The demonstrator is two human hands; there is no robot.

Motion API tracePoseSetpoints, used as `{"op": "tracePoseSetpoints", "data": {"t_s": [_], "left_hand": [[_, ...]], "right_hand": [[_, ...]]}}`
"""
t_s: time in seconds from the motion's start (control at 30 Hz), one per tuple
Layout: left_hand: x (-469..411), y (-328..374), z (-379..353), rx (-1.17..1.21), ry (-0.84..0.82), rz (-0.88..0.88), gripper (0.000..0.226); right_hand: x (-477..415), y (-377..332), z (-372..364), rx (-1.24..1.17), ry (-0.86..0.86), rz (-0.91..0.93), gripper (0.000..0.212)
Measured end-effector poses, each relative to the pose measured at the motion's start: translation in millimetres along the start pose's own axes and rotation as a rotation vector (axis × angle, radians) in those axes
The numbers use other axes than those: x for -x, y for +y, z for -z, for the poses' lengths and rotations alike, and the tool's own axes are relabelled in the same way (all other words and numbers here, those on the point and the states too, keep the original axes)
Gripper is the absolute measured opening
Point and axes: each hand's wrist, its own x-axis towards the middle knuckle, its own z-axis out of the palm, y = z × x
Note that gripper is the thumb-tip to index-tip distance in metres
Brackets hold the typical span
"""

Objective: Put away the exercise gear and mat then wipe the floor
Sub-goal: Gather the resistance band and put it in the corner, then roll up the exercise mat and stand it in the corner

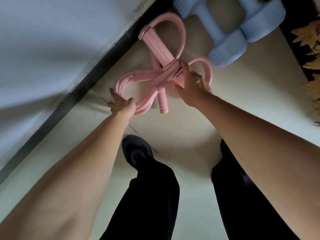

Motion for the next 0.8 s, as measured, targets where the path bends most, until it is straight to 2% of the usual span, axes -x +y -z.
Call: {"op": "tracePoseSetpoints", "data": {"t_s": [0.03, 0.1, 0.2, 0.3, 0.43, 0.53, 0.6, 0.67, 0.8], "left_hand": [[4.8, -0.4, 3.4, -0.011, 0.035, -0.055, 0.080], [22.6, -4.2, 15.4, -0.125, 0.174, -0.304, 0.076], [63.7, -8.4, 44.5, -0.319, 0.325, -0.664, 0.064], [126.3, -6.9, 80.3, -0.422, 0.382, -0.778, 0.059], [241.5, -3.2, 147.5, -0.451, 0.452, -0.823, 0.059], [335.8, -5.4, 218.7, -0.397, 0.563, -0.745, 0.059], [412.0, -22.8, 270.9, -0.313, 0.696, -0.670, 0.059], [460.0, -32.7, 303.2, -0.234, 0.793, -0.637, 0.058], [586.0, -102.6, 380.9, -0.106, 1.014, -0.531, 0.057]], "right_hand": [[3.5, -3.7, 4.0, 0.055, -0.025, -0.007, 0.082], [17.8, -14.2, 18.7, 0.124, -0.032, -0.018, 0.088], [51.0, -31.2, 53.7, 0.141, 0.082, 0.032, 0.077], [98.3, -50.8, 105.8, 0.226, 0.190, 0.164, 0.069], [178.7, -89.9, 197.1, 0.321, 0.218, 0.325, 0.067], [249.6, -135.8, 266.3, 0.362, 0.312, 0.477, 0.066], [309.0, -176.0, 308.5, 0.388, 0.359, 0.588, 0.067], [345.1, -207.4, 338.1, 0.390, 0.387, 0.604, 0.071], [458.1, -290.8, 391.8, 0.465, 0.437, 0.813, 0.073]]}}
